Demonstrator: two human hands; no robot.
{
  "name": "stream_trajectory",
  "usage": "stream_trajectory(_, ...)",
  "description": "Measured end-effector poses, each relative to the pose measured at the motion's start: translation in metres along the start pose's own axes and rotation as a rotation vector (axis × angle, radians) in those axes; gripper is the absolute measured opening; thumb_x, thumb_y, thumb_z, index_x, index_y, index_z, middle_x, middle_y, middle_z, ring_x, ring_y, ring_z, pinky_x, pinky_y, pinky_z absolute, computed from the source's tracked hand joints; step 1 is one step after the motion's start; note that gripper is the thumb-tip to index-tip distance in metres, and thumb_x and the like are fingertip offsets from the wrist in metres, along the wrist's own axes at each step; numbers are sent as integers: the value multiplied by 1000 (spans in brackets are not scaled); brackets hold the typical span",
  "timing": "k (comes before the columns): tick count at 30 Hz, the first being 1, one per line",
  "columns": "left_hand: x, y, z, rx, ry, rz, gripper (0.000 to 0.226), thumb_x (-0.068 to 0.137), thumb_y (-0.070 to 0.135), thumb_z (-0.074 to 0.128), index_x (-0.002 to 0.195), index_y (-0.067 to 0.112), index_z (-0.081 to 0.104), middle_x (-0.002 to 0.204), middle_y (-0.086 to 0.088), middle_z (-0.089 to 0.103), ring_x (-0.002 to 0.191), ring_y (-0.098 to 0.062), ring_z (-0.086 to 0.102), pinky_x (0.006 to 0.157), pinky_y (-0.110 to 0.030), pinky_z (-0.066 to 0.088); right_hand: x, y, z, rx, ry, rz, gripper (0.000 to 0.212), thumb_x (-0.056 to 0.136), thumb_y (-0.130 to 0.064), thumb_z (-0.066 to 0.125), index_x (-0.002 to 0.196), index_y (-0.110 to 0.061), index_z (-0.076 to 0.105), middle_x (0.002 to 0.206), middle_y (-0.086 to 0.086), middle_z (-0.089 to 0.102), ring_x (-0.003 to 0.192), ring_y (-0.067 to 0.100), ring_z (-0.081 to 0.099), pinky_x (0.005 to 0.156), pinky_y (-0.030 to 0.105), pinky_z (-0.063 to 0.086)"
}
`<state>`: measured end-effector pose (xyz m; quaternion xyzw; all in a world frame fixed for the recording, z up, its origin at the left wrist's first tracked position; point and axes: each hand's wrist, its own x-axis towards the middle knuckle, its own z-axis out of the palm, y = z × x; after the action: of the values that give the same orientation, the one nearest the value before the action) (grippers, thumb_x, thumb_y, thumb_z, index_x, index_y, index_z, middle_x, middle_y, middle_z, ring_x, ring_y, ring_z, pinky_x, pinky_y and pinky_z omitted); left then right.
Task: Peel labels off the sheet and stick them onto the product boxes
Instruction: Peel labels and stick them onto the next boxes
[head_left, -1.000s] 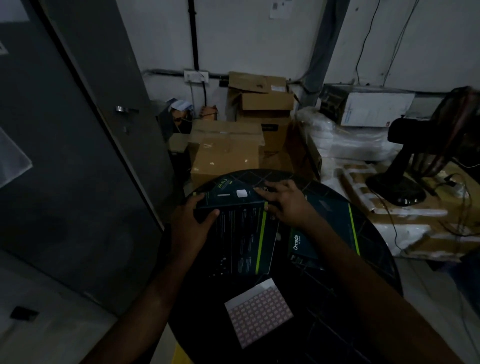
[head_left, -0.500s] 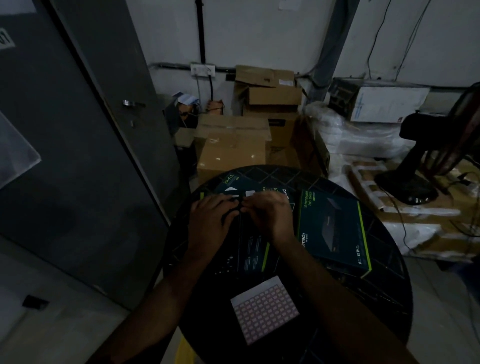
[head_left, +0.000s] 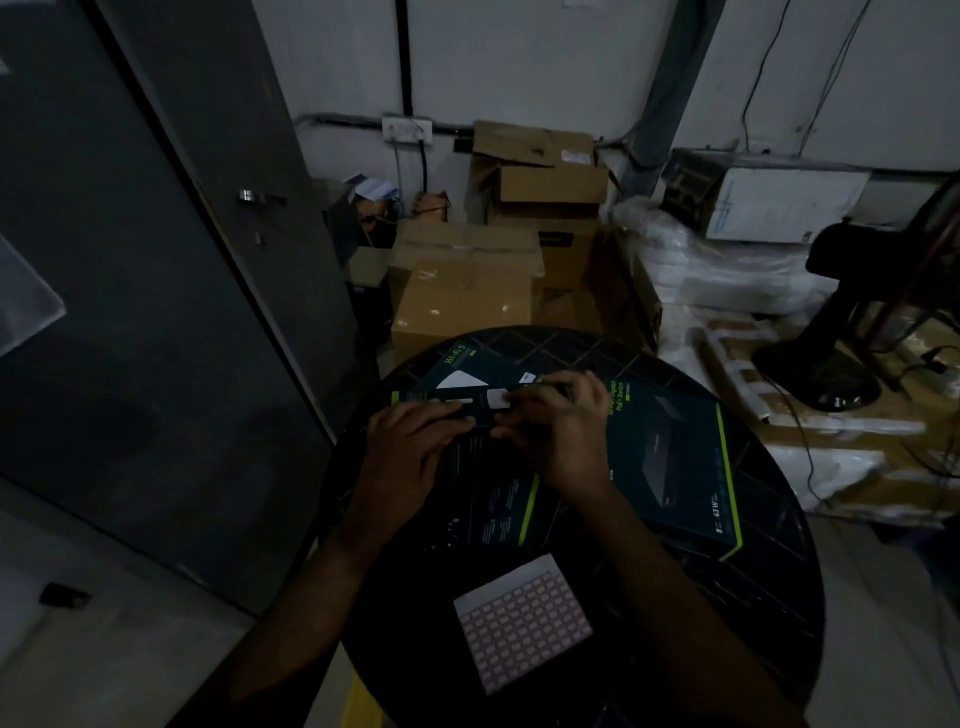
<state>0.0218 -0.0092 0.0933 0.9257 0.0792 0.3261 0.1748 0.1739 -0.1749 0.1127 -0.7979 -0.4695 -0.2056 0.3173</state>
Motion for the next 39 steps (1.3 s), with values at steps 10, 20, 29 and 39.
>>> stream_trajectory(10,-4,-28,-16,-211,91,-140,19,87,22,72,105,27,75,120,14,67,123,-13,53,103,-18,38,-17,33,-15,372,-38,286,26,78,-20,82,101,-32,78,148,7,52,133,0,48,102,27,51)
stream_trajectory(20,-6,-29,-13,-559,159,-361,15,83,10,73,95,18,76,115,8,71,122,-12,59,107,-42,46,-20,60,-34,645,-129,386,23,89,-8,72,110,-17,77,139,6,60,116,-5,62,72,45,59)
stream_trajectory(29,-4,28,0,323,-49,-84,55,86,26,58,138,9,52,146,-9,50,139,-26,41,115,-42,31,-19,49,-25,678,109,526,19,82,-3,78,94,-17,79,82,-19,76,79,1,73,68,15,57)
stream_trajectory(39,14,57,39,287,-211,5,74,87,30,53,153,9,27,160,-7,26,150,-21,17,122,-44,12,-94,38,13,294,-286,398,96,92,-4,58,154,-51,2,134,9,63,63,1,57,65,17,50)
